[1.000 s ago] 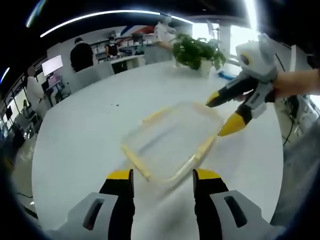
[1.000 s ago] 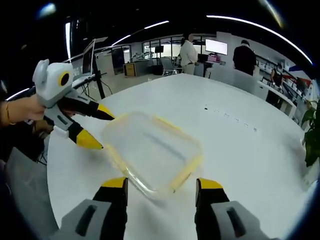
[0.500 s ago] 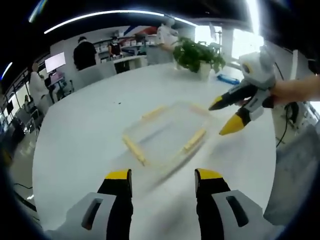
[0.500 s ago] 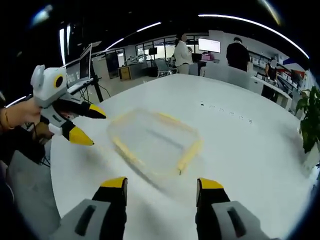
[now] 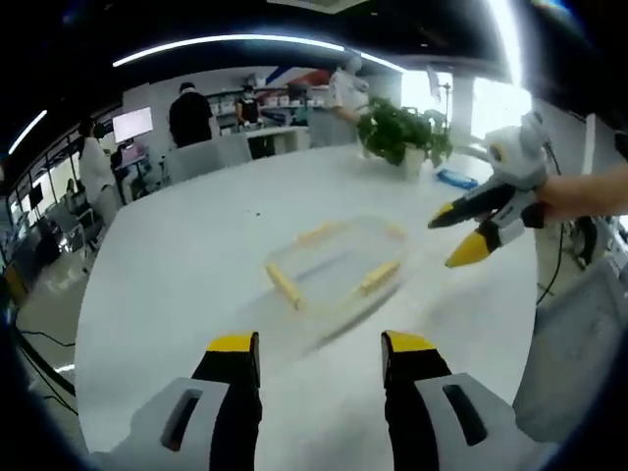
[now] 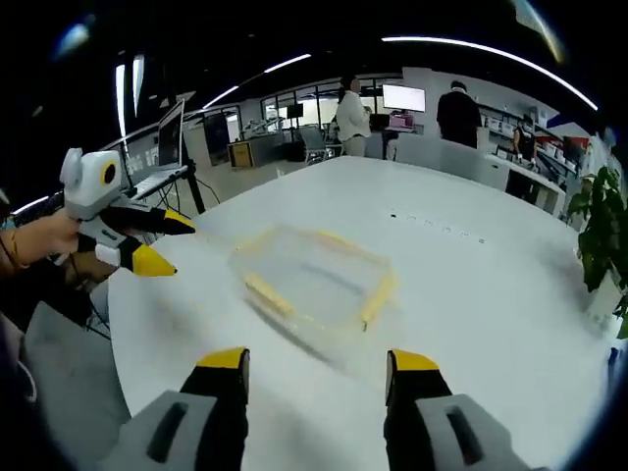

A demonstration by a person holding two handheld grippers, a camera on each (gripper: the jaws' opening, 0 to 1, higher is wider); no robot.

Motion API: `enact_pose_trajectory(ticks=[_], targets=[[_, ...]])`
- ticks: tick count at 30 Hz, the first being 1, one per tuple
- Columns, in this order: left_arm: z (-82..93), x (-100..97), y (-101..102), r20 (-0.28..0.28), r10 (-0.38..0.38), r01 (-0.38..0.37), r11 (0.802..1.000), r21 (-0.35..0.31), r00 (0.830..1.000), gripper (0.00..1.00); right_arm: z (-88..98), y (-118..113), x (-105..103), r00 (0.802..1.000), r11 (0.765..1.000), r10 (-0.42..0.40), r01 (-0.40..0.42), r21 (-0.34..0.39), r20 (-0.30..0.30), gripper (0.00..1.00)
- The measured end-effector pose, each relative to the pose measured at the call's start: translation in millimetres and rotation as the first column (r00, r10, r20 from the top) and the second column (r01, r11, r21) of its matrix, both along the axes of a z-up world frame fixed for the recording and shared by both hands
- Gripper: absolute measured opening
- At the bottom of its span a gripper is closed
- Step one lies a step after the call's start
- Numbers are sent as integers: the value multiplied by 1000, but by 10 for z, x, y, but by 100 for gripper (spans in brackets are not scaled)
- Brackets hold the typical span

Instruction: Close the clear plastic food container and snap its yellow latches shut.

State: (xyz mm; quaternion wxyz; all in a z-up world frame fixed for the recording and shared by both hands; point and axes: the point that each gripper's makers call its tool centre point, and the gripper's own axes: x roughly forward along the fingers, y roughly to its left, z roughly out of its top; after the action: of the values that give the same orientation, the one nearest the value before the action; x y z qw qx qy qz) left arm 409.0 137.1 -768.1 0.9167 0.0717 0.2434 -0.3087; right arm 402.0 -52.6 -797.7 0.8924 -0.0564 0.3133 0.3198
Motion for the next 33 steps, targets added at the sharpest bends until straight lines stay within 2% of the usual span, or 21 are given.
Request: enact_pose_trajectory(ticks=[8, 12, 20, 26, 33], targets=[[112, -171, 177, 29, 56, -55, 998, -24, 998, 50, 114, -21, -194, 999, 999, -31, 30, 23, 29, 56], [173, -353, 271, 44, 87, -85, 995, -47, 995, 51, 187, -32, -322, 998, 998, -47, 45, 43, 48, 57], [142, -628, 435, 44, 131, -129, 990, -54, 990, 58, 272, -16, -577, 997, 998, -47, 44, 51, 67, 57], [147, -750, 466, 43, 146, -142, 987, -73, 988, 59, 347, -20, -695, 995, 996, -60, 54, 74, 76, 58], [109, -821, 388, 26, 128, -125, 988, -94, 991, 58, 398, -34, -842, 992, 991, -99, 91, 102, 77, 58]])
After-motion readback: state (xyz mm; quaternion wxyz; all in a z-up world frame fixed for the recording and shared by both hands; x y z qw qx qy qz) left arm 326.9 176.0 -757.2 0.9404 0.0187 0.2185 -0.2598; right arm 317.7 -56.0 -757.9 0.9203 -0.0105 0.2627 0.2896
